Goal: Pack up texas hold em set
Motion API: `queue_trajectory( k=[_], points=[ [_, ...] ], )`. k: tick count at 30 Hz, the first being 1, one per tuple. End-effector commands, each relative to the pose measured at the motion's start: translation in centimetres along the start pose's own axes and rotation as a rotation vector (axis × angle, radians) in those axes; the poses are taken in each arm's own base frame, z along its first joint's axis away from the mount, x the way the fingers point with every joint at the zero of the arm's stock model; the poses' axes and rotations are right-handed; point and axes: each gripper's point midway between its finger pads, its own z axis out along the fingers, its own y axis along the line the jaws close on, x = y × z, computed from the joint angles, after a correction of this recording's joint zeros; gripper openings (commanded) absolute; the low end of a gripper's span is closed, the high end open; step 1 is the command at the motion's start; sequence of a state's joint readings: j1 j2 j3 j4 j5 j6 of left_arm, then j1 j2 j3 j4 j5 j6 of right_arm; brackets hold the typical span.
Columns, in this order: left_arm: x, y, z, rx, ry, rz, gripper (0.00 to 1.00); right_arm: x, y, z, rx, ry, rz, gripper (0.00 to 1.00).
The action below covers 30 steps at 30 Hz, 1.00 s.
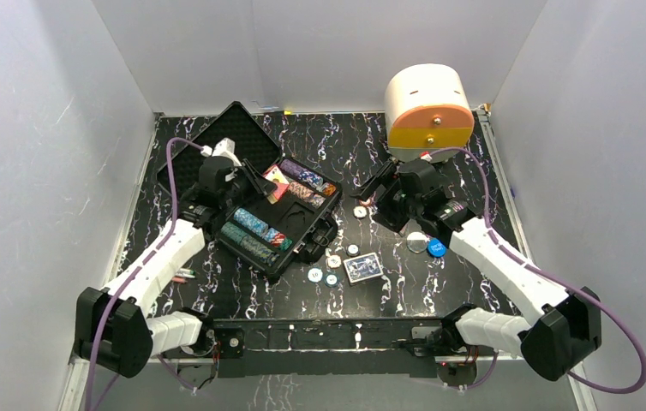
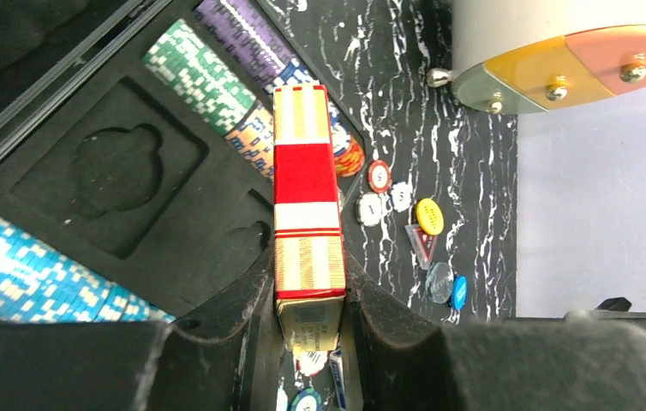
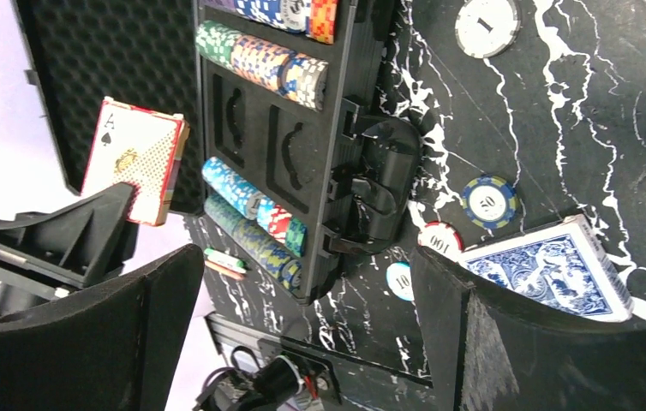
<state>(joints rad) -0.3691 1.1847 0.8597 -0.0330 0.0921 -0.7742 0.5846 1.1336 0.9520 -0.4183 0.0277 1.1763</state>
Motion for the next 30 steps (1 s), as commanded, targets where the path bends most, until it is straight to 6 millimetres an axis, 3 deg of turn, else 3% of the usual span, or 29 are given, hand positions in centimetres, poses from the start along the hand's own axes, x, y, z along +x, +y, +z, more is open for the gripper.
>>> queue_trajectory(
  k=[1, 7, 11, 15, 26, 30],
  points=[
    [-1.7, 0.3, -0.8, 0.013, 0.015, -0.026, 0.01, -0.7, 1.1, 0.8, -0.019, -0.013, -0.092, 0.97],
    [-2.2, 2.6, -0.8, -0.056, 0.029, -0.119, 0.01, -0.5, 1.4, 1.3, -0.051, 0.003, -0.206, 0.96],
    [-1.8, 2.3, -0.5, 0.021, 0.093, -0.176, 0.01, -0.7, 1.4, 1.4, -0.065, -0.006, -0.249, 0.96],
    [-1.0, 3.1, 0.7, 0.002, 0.151, -0.192, 0.01, -0.4, 1.9, 1.3, -0.100, 0.001, -0.259, 0.95],
    [-1.9, 5.9, 4.6, -0.076, 0.133, -0.151, 0.02, -0.1, 1.9, 1.2, -0.116, 0.014, -0.253, 0.94],
    [-1.2, 6.5, 5.5, -0.071, 0.167, -0.176, 0.03, -0.1, 1.7, 1.1, -0.112, 0.011, -0.247, 0.94]
  ],
)
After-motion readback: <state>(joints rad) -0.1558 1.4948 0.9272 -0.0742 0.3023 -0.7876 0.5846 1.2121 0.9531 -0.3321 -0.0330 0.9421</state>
